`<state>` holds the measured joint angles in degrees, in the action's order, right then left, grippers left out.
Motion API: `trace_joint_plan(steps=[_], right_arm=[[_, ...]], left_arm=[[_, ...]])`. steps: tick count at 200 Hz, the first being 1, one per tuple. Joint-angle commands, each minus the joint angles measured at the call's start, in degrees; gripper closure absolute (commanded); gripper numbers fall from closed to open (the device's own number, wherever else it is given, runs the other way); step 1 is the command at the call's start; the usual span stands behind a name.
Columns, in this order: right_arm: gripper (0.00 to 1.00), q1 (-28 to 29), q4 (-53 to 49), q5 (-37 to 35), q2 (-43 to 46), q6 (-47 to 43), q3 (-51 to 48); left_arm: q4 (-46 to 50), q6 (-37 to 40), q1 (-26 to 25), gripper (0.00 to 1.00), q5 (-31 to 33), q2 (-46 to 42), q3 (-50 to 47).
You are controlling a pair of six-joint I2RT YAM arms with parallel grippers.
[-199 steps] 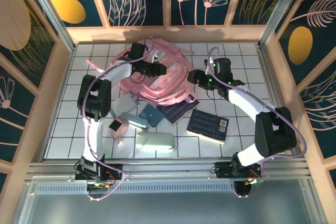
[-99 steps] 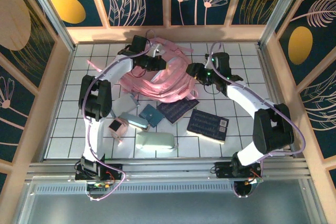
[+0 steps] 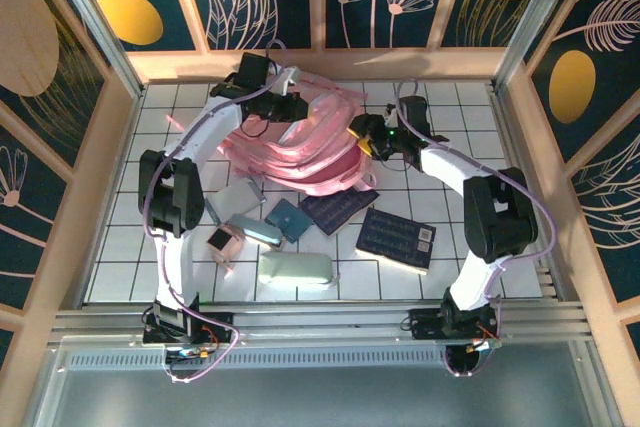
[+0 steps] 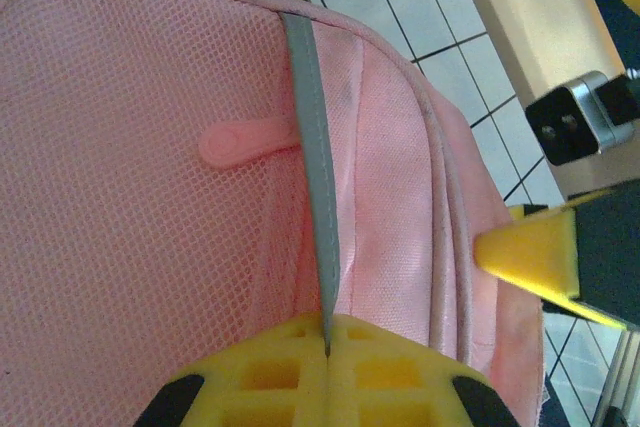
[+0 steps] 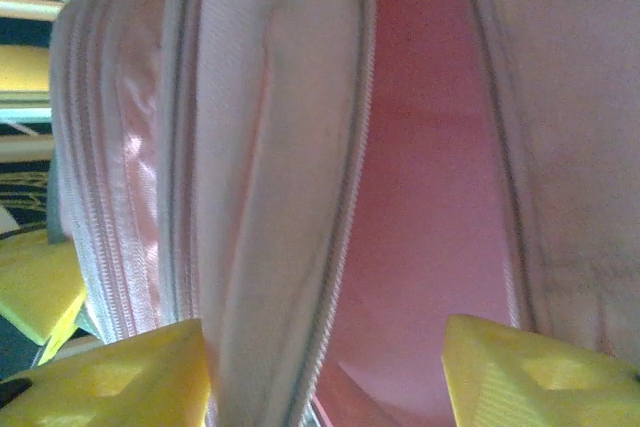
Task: Pack the student bag
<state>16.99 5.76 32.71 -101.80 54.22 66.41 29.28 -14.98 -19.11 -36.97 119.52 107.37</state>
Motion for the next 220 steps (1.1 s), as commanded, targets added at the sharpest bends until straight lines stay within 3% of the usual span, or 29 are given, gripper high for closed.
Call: trace_joint_plan(steps=[1, 13, 37, 65, 87, 111, 132, 165, 193, 220], right_arm=[[0.48, -0.7, 6.2, 4.6, -2.6, 2.8, 3.7], [0.60, -1.1, 6.9, 5.2, -3.5, 3.2, 5.3], [1.00, -1.4, 9.3, 6.6, -3.9, 5.7, 6.4], [1.00, -0.2, 14.4, 8.7, -2.8, 13.7, 5.9], [1.00, 1.4, 18.2, 8.5, -1.9, 18.9, 6.8], [1.00, 3.4, 19.9, 8.7, -2.8, 22.7, 10.6], [1.00, 4.8, 20.4, 8.0, -3.6, 25.1, 13.4], [1.00, 6.1, 20.0, 6.3, -4.5, 27.2, 15.8], [1.00, 6.8, 20.3, 6.0, -5.0, 28.5, 16.5], [1.00, 7.1, 20.3, 5.9, -4.9, 29.1, 16.5]], left_arm=[[0.6, 1.6, 0.5, 1.00, -1.2, -2.9, 2.0], [1.0, 2.0, 0.6, 1.00, -0.8, -2.9, 1.6], [1.7, 2.3, 0.7, 1.00, 2.9, -3.6, 1.0], [3.8, 1.7, 0.7, 0.60, 13.1, -6.4, 1.6], [4.5, 0.2, 0.5, 0.49, 19.0, -10.6, 1.5], [4.9, -0.1, -1.5, 0.43, 21.4, -15.5, -0.1], [6.1, 2.0, -6.1, 0.37, 23.5, -18.5, -1.8], [9.0, 5.3, -13.6, 0.30, 31.4, -18.7, -4.2], [7.7, 6.0, -16.4, 0.25, 37.7, -18.4, -7.8], [6.3, 6.5, -18.9, 0.21, 47.7, -17.5, -9.1]])
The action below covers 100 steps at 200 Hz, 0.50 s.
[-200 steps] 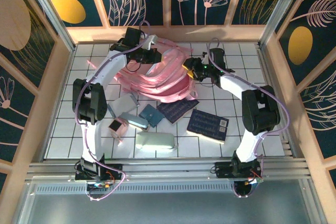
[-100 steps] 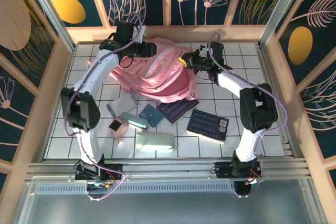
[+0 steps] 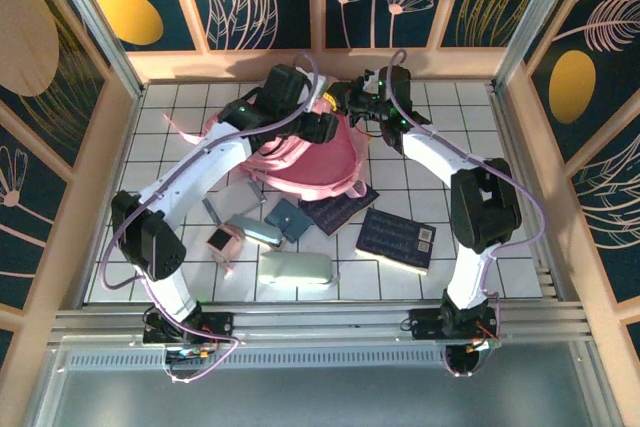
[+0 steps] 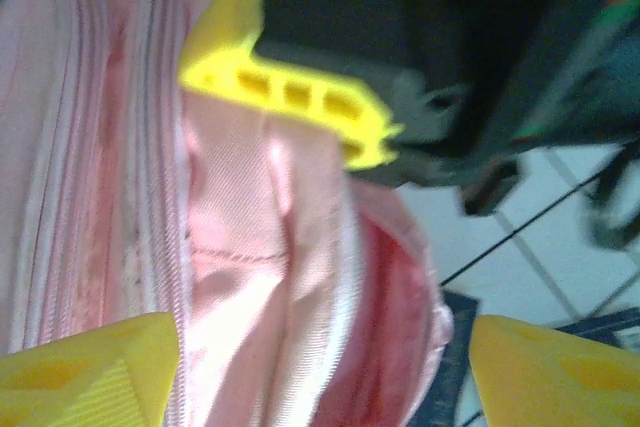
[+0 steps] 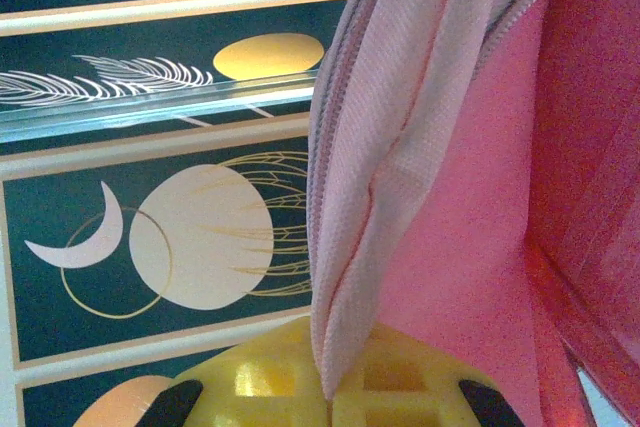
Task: Pack the student bag
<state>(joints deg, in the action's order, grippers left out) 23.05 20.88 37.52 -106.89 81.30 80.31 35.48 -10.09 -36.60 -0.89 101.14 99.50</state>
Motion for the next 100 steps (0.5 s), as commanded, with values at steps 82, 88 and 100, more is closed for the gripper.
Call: trace_joint_plan(steps=[82, 88, 100], right_arm=[[1.00, 1.4, 6.3, 1.3, 1.3, 3.5, 1.6], [1.00, 1.3, 6.3, 1.2, 1.3, 3.6, 1.6], [1.00, 1.3, 6.3, 1.2, 1.4, 3.6, 1.4]], left_arm=[[-4.1, 2.5, -4.0, 0.27, 27.5, 4.6, -2.7], [-4.5, 2.6, -4.0, 0.30, 28.0, 4.8, -2.7], [-5.3, 3.1, -4.0, 0.41, 29.3, 4.7, -2.4]])
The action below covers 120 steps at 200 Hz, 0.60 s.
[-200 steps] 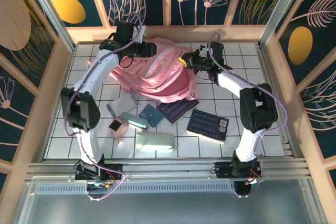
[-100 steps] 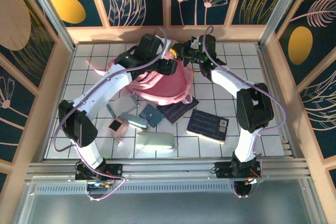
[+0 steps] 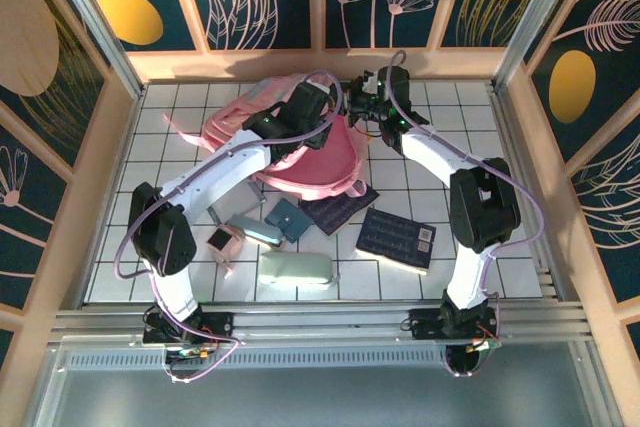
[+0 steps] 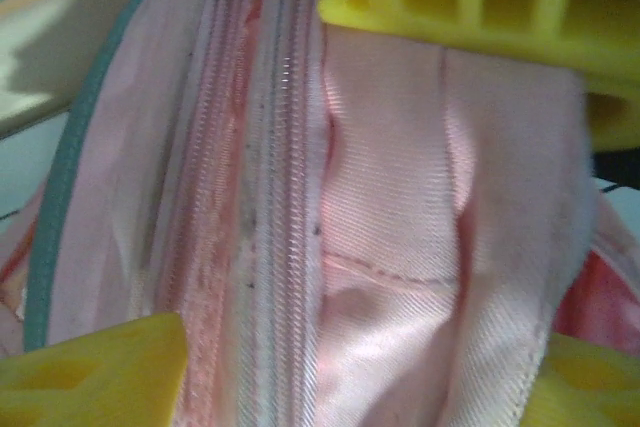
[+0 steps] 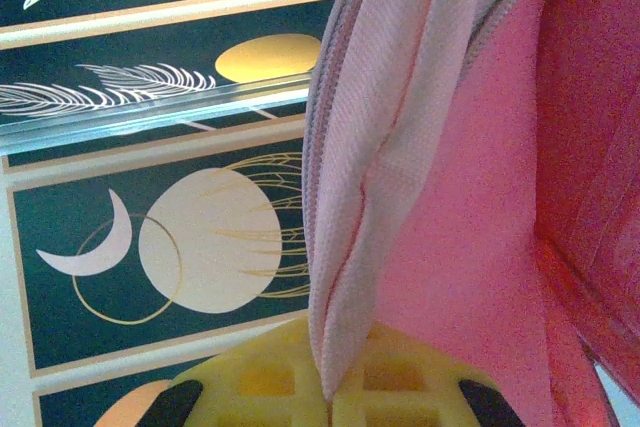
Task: Pack the student bag
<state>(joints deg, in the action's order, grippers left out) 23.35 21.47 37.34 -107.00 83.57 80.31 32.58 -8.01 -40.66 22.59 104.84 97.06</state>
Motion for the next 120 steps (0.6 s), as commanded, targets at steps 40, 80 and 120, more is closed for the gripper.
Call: trace_joint_plan(steps=[40, 80, 120], right_arm=[[0.81, 1.0, 2.8, 1.0, 1.9, -2.1, 2.2], [0.31, 0.2, -6.3, -0.8, 4.1, -12.1, 4.1], [0.21, -0.1, -20.1, -9.3, 11.0, -28.4, 4.9]], left_arm=[[-3.4, 4.0, 0.1, 0.96, 7.4, 1.0, 2.3], [-4.6, 5.8, 2.4, 1.00, 7.5, -1.1, 4.0], [-3.2, 2.5, 8.4, 1.00, 0.3, -1.4, 7.1]])
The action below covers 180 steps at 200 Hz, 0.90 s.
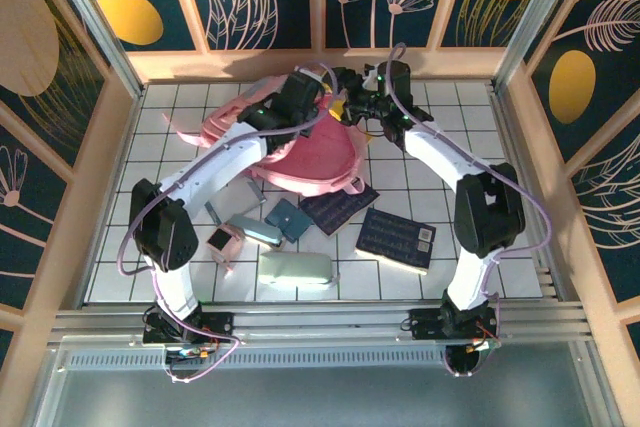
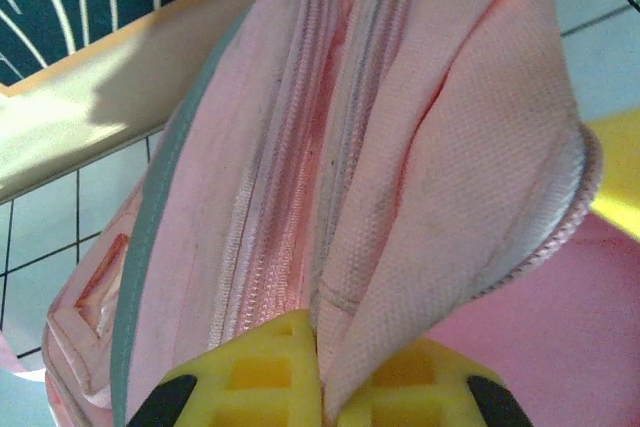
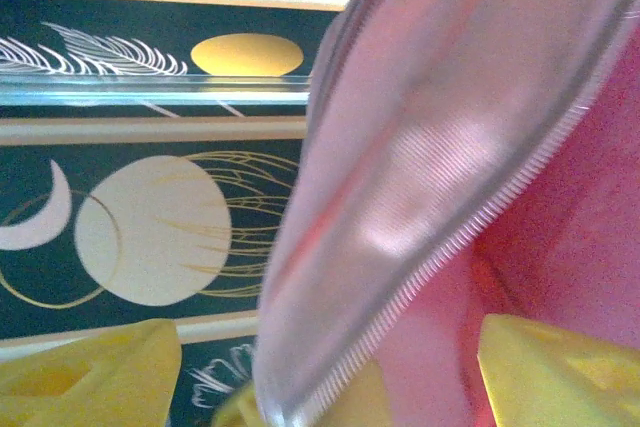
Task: Pack the student bag
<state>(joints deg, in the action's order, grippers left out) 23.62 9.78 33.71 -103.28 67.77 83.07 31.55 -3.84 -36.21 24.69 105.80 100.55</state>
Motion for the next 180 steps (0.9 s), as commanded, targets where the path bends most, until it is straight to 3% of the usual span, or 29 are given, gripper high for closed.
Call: trace_joint_plan(steps=[1, 48, 70, 91, 119, 146, 180], right_arm=[[0.21, -0.4, -8.6, -5.9, 7.5, -12.8, 2.0], [0.21, 0.7, -11.7, -11.7, 17.0, -31.1, -7.0], [0.19, 1.2, -9.6, -6.5, 21.7, -41.4, -13.9], [0.23, 2.3, -14.8, -4.0, 21.4, -48.6, -16.0], [0.28, 10.5, -12.0, -7.1, 22.3, -61.0, -21.9], [0.20, 21.1, -9.8, -12.0, 24.4, -82.6, -28.0], [0.17, 23.4, -19.1, -12.5, 19.5, -92.9, -26.0]], left_arm=[[-2.1, -1.7, 4.0, 1.00, -1.9, -2.3, 3.6], [-1.0, -7.1, 8.2, 1.00, -13.8, 2.4, 6.9], [-1.5, -9.9, 10.3, 1.00, -21.4, 2.9, 7.0], [-4.7, -11.2, 10.7, 1.00, -25.8, 1.1, 4.3], [-8.0, -13.4, 11.5, 1.00, -30.0, -0.9, 1.4], [-12.6, -15.7, 12.0, 1.00, -34.8, -3.1, -3.2], [-16.0, -16.8, 12.2, 1.00, -36.8, -5.2, -7.4]])
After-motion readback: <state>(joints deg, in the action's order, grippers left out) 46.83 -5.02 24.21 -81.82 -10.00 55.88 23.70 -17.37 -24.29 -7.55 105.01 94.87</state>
